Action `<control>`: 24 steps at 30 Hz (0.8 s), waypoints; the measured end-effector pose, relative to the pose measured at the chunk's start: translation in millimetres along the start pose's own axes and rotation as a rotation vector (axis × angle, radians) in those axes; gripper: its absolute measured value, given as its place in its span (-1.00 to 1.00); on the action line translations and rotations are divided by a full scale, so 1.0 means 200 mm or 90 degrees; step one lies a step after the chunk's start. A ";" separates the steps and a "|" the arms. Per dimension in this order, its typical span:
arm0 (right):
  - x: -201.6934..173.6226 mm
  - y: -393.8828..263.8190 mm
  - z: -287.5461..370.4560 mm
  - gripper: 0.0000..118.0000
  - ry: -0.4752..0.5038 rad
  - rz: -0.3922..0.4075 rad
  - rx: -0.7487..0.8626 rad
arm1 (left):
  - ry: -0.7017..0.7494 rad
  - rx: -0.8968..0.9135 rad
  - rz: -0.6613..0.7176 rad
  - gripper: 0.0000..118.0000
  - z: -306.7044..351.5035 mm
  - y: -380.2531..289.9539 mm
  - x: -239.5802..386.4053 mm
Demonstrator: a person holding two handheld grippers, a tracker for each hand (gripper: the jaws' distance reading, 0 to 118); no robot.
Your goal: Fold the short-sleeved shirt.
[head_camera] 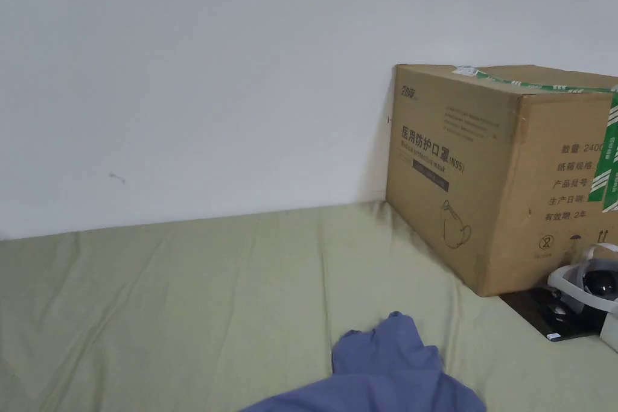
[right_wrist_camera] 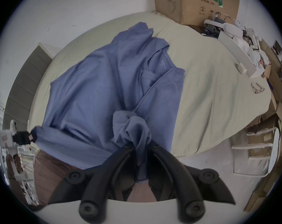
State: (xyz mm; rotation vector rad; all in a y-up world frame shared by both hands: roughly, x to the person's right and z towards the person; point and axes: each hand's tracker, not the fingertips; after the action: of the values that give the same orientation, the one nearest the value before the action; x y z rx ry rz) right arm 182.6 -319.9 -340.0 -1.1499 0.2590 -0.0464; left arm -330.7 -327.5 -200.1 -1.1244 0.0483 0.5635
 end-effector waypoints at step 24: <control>-0.42 -0.14 0.84 -1.00 -0.005 0.067 0.774 | 0.072 0.762 -0.210 -0.99 0.65 -0.27 0.58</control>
State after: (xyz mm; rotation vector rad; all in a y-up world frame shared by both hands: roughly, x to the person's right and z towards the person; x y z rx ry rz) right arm 141.5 -167.0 -234.7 0.0717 0.2231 -0.0893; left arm -238.6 -185.0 -133.9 0.0171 0.2556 0.0974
